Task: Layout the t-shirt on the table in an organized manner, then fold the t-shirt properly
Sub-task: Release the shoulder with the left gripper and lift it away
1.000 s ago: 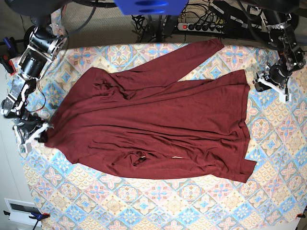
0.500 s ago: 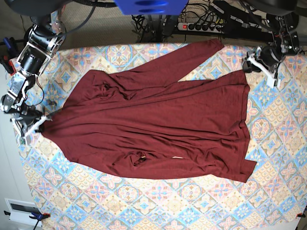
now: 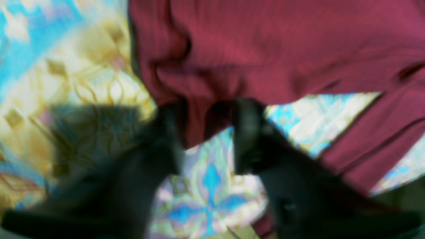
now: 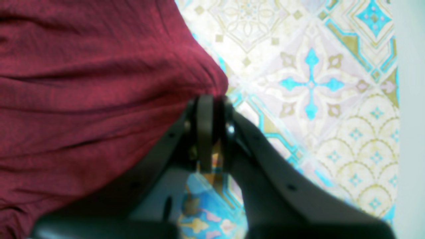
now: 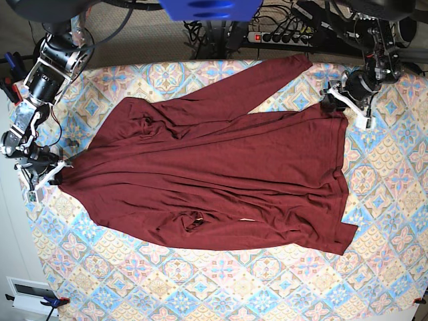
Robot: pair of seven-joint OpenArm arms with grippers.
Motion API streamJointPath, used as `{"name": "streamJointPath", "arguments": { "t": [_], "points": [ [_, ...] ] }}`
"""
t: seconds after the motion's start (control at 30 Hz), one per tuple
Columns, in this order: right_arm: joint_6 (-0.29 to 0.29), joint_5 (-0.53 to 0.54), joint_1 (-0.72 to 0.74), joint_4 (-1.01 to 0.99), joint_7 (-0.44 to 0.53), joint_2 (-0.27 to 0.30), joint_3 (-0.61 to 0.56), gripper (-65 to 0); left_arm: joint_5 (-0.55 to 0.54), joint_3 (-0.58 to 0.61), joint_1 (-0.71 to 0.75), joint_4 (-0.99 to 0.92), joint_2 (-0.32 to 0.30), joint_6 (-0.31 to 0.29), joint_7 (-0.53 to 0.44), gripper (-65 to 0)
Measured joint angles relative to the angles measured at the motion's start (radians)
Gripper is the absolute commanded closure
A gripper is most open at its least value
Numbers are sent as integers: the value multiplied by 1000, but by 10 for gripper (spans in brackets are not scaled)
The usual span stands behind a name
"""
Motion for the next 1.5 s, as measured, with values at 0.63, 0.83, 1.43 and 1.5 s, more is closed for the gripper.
{"name": "streamJointPath", "arguments": {
  "t": [0.63,0.83,1.43,1.5],
  "points": [
    [6,0,-2,0,-8,-2,0,0,-87,-200,121,71,-171,-16,24,0],
    [4,-2,-3,0,-8,0,0,0,-145,-153,169,77,-166,-16,19,0],
    [5,-3,0,0,-11,0,-1,0,-91,-12,218,70,-276,-19,103,-31],
    [5,-4,0,0,-10,0,-1,0,-83,-14,200,70,-279,-15,153,-79]
  ]
}}
